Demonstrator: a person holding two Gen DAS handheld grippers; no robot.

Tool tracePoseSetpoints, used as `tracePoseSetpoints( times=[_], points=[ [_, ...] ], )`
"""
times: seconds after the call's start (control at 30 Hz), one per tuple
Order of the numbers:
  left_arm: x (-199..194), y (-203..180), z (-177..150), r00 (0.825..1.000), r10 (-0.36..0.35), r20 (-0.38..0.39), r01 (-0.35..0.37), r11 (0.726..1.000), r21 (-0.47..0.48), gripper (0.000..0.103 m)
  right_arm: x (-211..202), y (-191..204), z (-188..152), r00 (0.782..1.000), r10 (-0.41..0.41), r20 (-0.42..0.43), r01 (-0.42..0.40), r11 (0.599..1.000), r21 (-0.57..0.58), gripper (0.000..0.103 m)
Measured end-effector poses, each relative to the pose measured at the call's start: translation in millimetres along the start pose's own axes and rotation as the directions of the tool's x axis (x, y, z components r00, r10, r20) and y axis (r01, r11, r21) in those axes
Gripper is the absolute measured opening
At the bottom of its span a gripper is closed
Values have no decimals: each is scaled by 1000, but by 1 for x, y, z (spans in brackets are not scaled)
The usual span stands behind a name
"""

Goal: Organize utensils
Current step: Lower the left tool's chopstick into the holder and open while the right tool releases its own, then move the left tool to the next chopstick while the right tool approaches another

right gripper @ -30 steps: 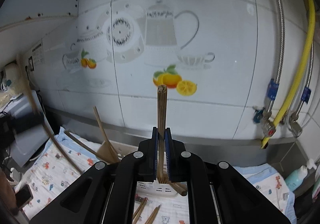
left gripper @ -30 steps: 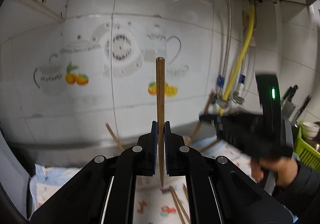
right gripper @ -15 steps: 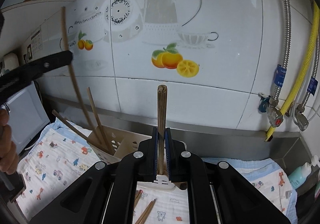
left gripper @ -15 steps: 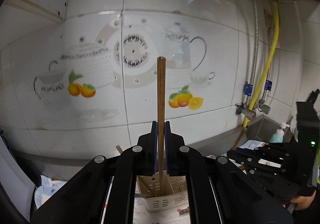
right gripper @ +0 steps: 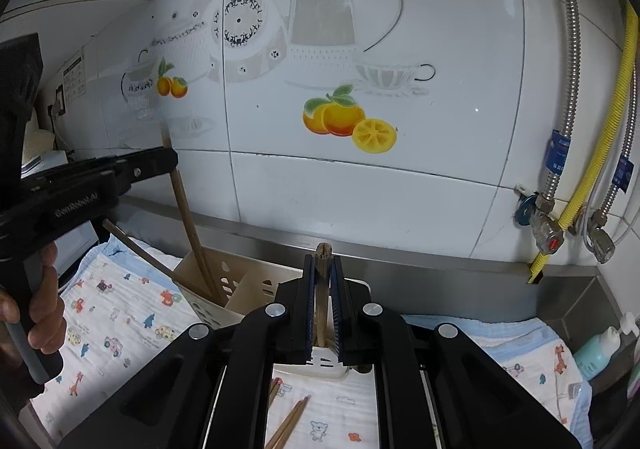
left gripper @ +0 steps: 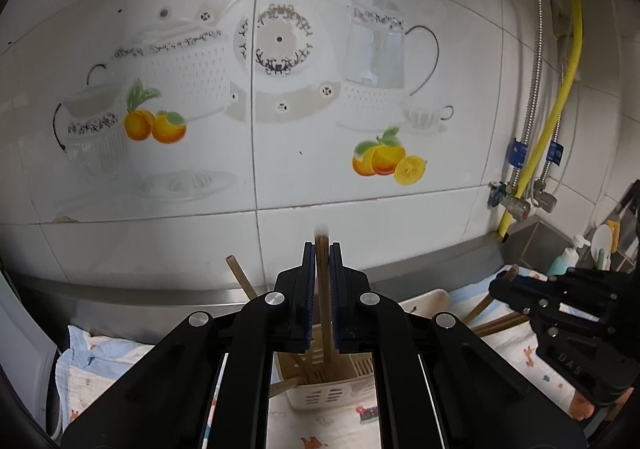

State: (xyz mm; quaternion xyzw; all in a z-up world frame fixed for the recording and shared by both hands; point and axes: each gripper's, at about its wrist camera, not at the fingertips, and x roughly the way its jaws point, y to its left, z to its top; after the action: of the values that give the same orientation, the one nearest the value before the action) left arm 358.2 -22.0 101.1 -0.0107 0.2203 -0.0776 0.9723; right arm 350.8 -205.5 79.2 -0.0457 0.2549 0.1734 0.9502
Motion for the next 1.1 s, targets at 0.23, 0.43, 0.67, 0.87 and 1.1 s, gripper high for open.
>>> tracePoseSetpoints(
  times=[0.23, 0.43, 0.67, 0.87, 1.1],
  points=[
    [-14, -5, 2, 1000, -16, 18, 16, 1000, 10, 8, -22, -1, 0, 999, -9, 33, 8, 1000, 12, 18],
    [-41, -4, 0, 999, -25, 30, 26, 1000, -4, 8, -50, 3, -8, 999, -10, 51, 9, 1000, 15, 23],
    [-81, 3, -29, 999, -38, 9, 38, 998, -44, 8, -80, 12, -48, 1000, -2, 10, 1, 999, 49, 23],
    [-113, 13, -69, 998, -54, -12, 52, 994, -96, 9, -97, 27, -91, 1000, -10, -27, 11, 998, 57, 23],
    [-138, 28, -112, 999, -35, -25, 31, 988, -150, 27, -103, 57, -157, 994, -13, -106, 20, 998, 58, 23]
  ],
)
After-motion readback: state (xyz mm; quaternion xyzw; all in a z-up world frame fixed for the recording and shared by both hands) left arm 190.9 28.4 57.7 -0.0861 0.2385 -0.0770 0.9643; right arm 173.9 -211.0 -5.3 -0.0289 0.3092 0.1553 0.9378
